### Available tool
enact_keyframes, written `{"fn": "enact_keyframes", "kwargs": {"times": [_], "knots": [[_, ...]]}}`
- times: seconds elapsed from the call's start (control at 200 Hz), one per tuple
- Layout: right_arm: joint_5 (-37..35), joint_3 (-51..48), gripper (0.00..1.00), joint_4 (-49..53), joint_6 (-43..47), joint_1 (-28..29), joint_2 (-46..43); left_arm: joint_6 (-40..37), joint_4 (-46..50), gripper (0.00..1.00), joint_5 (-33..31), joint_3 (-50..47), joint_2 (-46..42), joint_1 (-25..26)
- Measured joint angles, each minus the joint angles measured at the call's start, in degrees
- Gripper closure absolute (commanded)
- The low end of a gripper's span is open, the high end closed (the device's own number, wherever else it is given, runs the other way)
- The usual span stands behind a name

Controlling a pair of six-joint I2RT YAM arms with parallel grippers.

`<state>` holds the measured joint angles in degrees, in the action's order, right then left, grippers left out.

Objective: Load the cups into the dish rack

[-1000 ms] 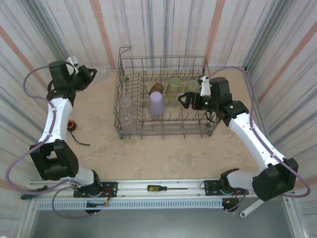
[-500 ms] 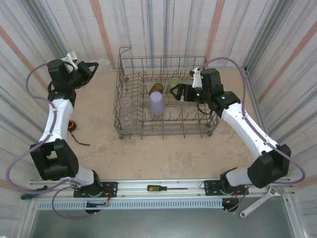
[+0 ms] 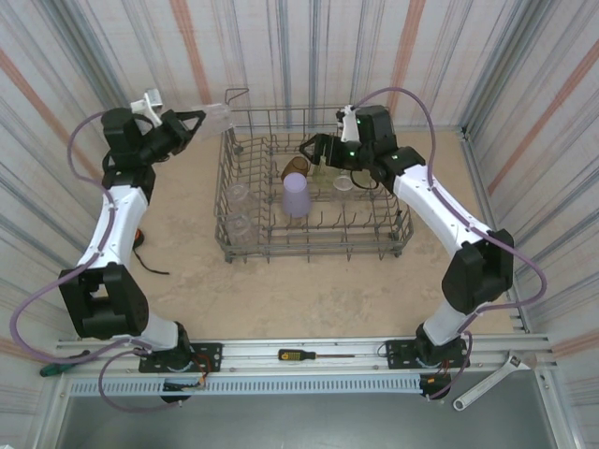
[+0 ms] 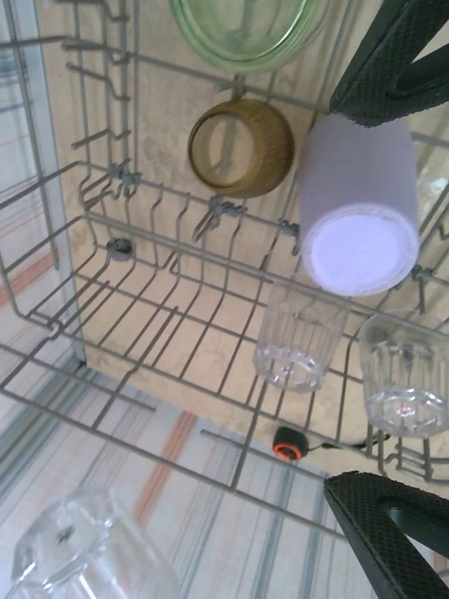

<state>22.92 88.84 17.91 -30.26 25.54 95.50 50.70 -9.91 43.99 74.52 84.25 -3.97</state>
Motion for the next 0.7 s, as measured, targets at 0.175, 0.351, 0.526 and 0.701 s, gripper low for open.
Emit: {"fn": "enact_keyframes", "kwargs": {"times": [0.175, 0.351, 0.526, 0.701], "knots": [[5.0, 0.9, 0.01, -5.3, -2.2, -0.1, 3.5, 1.7, -2.9, 1.0, 0.1, -0.1, 1.3, 4.3], [10.8, 1.6, 0.01, -11.8, -4.7, -0.9, 6.4, 5.1, -7.7, 1.0, -0.3, -1.3, 3.0, 7.0], [16.5, 3.1, 0.01, -18.5, -7.3, -2.0, 8.4, 9.3, -12.9, 1.0, -0.3, -1.6, 6.2, 9.4], [21.6, 4.2, 0.01, -26.3, -11.4, -2.8, 10.9, 14.1, -18.1, 1.0, -0.2, -1.8, 9.2, 10.9]]}}
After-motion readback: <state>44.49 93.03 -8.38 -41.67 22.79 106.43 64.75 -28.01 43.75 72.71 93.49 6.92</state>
